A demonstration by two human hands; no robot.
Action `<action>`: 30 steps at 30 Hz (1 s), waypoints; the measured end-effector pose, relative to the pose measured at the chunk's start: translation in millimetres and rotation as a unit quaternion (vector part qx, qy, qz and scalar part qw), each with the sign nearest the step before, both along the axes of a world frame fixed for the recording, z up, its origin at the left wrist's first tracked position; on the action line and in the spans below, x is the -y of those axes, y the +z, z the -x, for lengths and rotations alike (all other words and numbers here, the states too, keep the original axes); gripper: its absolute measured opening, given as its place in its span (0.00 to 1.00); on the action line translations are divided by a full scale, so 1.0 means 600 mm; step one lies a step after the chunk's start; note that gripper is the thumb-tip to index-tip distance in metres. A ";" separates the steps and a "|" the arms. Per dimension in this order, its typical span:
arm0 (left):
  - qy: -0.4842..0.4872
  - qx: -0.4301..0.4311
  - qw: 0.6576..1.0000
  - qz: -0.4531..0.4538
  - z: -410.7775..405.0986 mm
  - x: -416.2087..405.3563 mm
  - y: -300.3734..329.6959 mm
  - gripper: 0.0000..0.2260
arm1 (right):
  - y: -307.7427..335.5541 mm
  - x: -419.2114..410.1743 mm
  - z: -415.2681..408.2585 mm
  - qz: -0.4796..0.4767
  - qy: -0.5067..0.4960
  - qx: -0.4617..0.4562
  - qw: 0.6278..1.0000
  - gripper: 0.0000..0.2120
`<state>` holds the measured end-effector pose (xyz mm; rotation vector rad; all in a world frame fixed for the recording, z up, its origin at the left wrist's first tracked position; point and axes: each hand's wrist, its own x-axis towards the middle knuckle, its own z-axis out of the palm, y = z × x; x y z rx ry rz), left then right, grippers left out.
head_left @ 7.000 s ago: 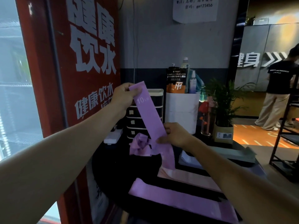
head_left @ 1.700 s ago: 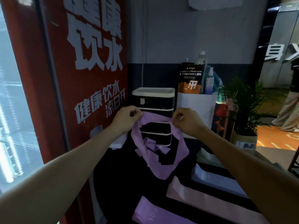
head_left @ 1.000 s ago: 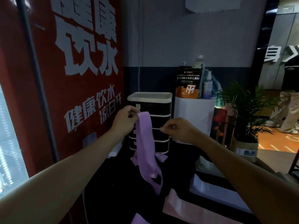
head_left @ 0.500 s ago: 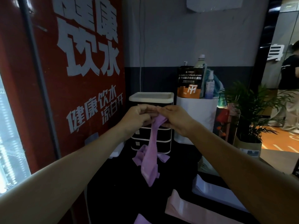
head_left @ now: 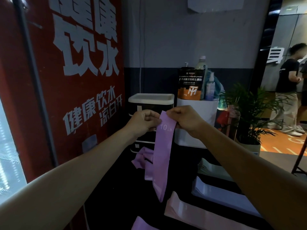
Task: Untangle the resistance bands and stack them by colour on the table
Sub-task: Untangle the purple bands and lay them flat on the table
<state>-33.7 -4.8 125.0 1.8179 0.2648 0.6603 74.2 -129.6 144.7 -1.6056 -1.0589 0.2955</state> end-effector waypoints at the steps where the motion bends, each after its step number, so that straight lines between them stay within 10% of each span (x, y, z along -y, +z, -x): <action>1: 0.002 0.008 1.000 0.003 0.000 0.002 0.000 0.06 | -0.001 0.003 -0.001 -0.002 0.004 -0.015 1.000 0.07; 20: 0.002 0.043 0.998 -0.044 0.008 0.026 0.050 0.09 | 0.033 0.023 0.020 -0.060 -0.003 0.055 0.997 0.06; 30: 0.009 0.106 0.992 0.064 0.036 0.065 0.070 0.07 | -0.035 0.066 0.045 0.095 0.036 0.042 0.994 0.15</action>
